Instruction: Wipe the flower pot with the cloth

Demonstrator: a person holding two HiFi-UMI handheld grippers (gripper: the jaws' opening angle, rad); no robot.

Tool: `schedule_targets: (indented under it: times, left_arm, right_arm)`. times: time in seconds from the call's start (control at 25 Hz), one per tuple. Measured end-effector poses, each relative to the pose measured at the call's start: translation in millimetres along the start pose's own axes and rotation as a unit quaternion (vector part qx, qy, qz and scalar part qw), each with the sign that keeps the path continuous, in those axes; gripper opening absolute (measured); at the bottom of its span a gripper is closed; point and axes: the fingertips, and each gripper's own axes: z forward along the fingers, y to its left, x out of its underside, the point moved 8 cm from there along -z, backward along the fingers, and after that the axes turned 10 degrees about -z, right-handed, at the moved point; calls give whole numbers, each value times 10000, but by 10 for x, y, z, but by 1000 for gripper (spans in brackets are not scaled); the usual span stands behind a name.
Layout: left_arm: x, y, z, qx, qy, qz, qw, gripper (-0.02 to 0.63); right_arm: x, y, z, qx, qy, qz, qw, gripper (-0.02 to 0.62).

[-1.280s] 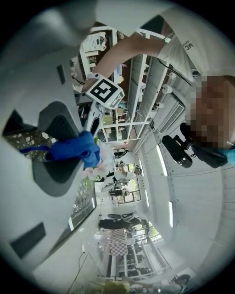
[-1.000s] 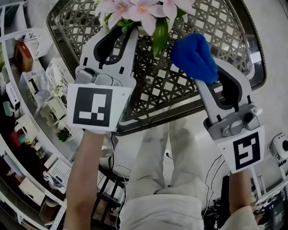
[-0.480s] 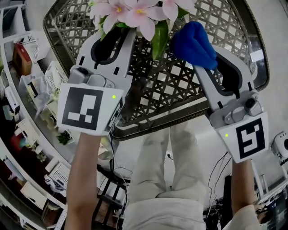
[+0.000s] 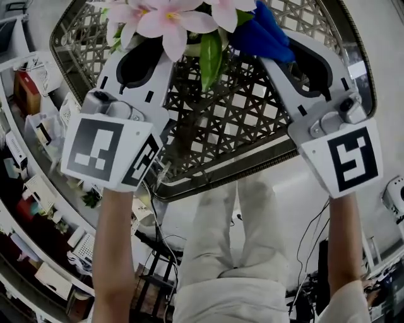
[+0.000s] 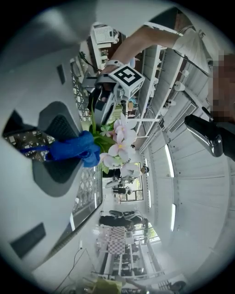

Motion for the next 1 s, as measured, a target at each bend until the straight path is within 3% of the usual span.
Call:
schedule_targets:
  times: [0.48, 1.0]
  left_arm:
    - [15, 48, 4, 357, -101, 27, 9993, 29]
    - [9, 44, 25, 409, -84, 66, 9991, 29]
  right_arm:
    - [18, -25, 292, -338, 135, -311, 9989, 98]
    - [65, 309, 153, -460, 151, 54, 9988, 100]
